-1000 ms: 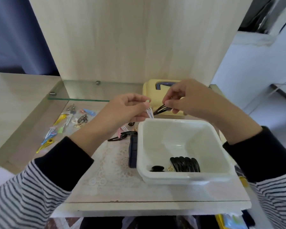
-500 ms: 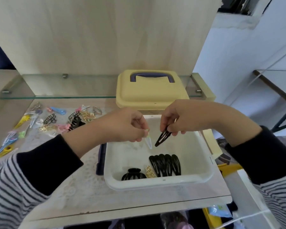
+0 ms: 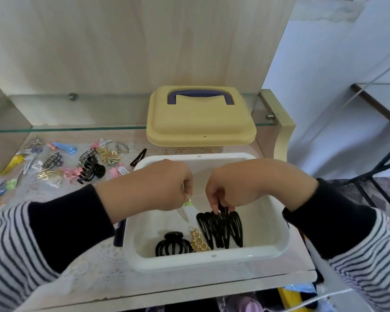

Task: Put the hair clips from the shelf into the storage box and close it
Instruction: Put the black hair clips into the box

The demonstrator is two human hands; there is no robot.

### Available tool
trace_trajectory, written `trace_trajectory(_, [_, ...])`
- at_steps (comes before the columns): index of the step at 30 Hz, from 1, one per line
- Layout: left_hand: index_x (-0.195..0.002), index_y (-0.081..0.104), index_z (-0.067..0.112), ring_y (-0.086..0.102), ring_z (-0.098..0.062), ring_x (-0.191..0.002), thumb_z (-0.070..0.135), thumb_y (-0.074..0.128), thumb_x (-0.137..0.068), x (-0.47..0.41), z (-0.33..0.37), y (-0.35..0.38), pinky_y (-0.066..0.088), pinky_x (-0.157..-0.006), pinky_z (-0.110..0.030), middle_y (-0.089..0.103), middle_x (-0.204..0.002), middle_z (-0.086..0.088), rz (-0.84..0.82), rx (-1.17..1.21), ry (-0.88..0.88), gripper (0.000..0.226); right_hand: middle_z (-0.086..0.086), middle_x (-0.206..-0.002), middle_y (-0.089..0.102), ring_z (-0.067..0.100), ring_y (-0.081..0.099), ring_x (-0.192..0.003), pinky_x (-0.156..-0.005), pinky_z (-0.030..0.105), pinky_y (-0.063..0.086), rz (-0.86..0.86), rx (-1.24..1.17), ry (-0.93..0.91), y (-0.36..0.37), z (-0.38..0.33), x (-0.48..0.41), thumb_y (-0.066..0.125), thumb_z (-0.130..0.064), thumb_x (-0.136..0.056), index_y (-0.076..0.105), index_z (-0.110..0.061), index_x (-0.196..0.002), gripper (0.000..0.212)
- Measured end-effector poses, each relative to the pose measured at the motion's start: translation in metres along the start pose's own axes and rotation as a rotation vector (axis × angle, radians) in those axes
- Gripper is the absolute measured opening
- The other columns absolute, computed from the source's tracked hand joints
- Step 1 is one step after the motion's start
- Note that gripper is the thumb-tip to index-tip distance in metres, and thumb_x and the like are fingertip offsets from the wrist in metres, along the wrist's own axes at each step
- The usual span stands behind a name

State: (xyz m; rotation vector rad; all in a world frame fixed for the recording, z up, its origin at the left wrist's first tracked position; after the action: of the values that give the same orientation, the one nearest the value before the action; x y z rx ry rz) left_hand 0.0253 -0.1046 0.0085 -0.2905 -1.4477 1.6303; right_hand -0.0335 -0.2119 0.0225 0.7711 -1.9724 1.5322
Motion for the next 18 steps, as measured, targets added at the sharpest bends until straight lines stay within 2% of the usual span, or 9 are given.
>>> trace_trajectory(5, [-0.099,0.061,0.025,0.055,-0.013,-0.094,0.010,0.048,-0.090,-0.006,-0.002,0.012,0.040,-0.072,-0.021,0.059,-0.096,0.009,-0.020,-0.094,-0.019,0.021,0.001,-0.077,0.061,0.016,0.060,-0.079,-0.062,0.021,0.043,-0.035,0.017,-0.013,0.006,0.000,-0.006,0.039,0.003,-0.087,0.067,-0.012,-0.099,0.033])
trace_trajectory(8, [-0.104,0.061,0.022,0.056,-0.016,-0.101,0.008,0.050,-0.090,-0.009,-0.004,0.016,0.040,-0.075,-0.022,0.061,-0.106,0.005,-0.024,-0.162,-0.024,0.022,-0.003,-0.069,0.056,0.017,0.056,-0.076,-0.055,0.019,0.040,-0.045,0.025,-0.028,0.008,-0.001,-0.010,0.040,0.002,-0.088,0.068,-0.010,-0.099,0.033])
trace_trajectory(12, [-0.113,0.060,0.017,0.056,-0.019,-0.106,0.007,0.050,-0.092,-0.010,-0.007,0.020,0.034,-0.073,-0.020,0.061,-0.116,0.001,-0.047,-0.276,0.011,0.025,-0.004,-0.066,0.053,0.018,0.054,-0.074,-0.052,0.018,0.037,-0.048,0.037,-0.031,0.012,-0.002,-0.014,0.040,0.003,-0.088,0.069,-0.008,-0.101,0.033])
trace_trajectory(14, [-0.113,0.061,0.014,0.058,-0.021,-0.105,0.007,0.050,-0.091,-0.010,-0.007,0.022,0.035,-0.073,-0.021,0.062,-0.116,-0.001,-0.062,-0.307,0.014,0.025,-0.003,-0.069,0.055,0.019,0.055,-0.076,-0.052,0.018,0.039,-0.050,0.046,-0.022,0.014,-0.002,-0.017,0.041,0.003,-0.088,0.069,-0.007,-0.101,0.032])
trace_trajectory(18, [-0.109,0.065,0.009,0.060,-0.025,-0.104,0.008,0.050,-0.090,-0.012,-0.005,0.025,0.038,-0.072,-0.023,0.065,-0.112,-0.008,-0.064,-0.370,0.034,0.024,0.006,-0.091,0.065,0.018,0.055,-0.075,-0.053,0.019,0.038,-0.026,0.070,-0.020,0.018,-0.002,-0.020,0.045,0.002,-0.086,0.068,-0.012,-0.100,0.030])
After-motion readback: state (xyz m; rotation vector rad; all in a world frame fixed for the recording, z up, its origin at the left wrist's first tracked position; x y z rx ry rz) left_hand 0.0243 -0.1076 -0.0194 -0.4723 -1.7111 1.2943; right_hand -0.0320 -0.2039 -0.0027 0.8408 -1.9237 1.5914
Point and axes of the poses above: each hand's wrist, its own x-axis away from the middle knuckle, its own y-axis out of the palm, z = x × y, the point moved 4 cm from there along -x, towards the middle knuckle
